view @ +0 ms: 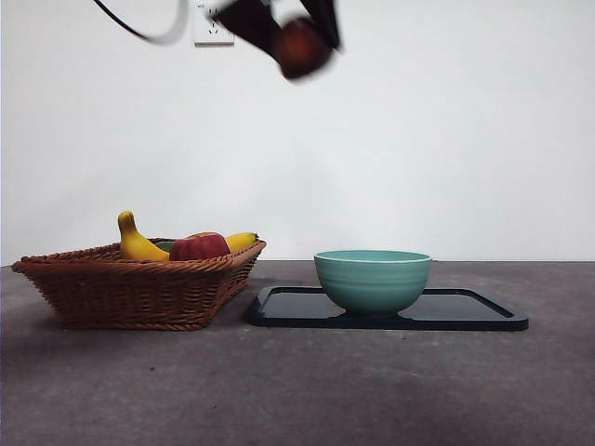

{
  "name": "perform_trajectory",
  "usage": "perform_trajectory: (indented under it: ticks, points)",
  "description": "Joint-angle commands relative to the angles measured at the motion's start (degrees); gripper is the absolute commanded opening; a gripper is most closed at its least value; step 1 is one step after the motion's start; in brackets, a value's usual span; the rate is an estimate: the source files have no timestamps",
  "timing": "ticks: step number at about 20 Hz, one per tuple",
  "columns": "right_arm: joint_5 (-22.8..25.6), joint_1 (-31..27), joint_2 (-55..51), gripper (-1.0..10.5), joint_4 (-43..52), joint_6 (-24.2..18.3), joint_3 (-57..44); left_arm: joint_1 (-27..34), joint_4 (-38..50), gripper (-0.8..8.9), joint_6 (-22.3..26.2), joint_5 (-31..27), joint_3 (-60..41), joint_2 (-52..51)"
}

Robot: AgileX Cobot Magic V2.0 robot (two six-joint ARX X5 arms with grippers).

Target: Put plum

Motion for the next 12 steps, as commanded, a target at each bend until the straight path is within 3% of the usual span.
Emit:
perform_trajectory:
  ticks: [1,7,10,12]
  points:
    - [0.2,0.3,0.2,1.8,0.4,0.2,0.4,2.0,-3.1,1.72,2.1,-0.1,1.9,-4.2]
    - [0.2,0.3,0.2,1.8,1.2,-0.1,0.4,10.2,-11.6,1.72,3.3,-0.1,-1.1,-16.4]
    - [0.2,0.3,0.2,1.8,1.3,-0.1,0.4,12.2,-8.3,1.72,3.5,-0.1,-10.6,-22.9]
    - [0.2,0.3,0.2,1.8,1.3,-0.1,0.4,13.2,-1.5,1.72,3.4,-0.1,-22.2,-28.8]
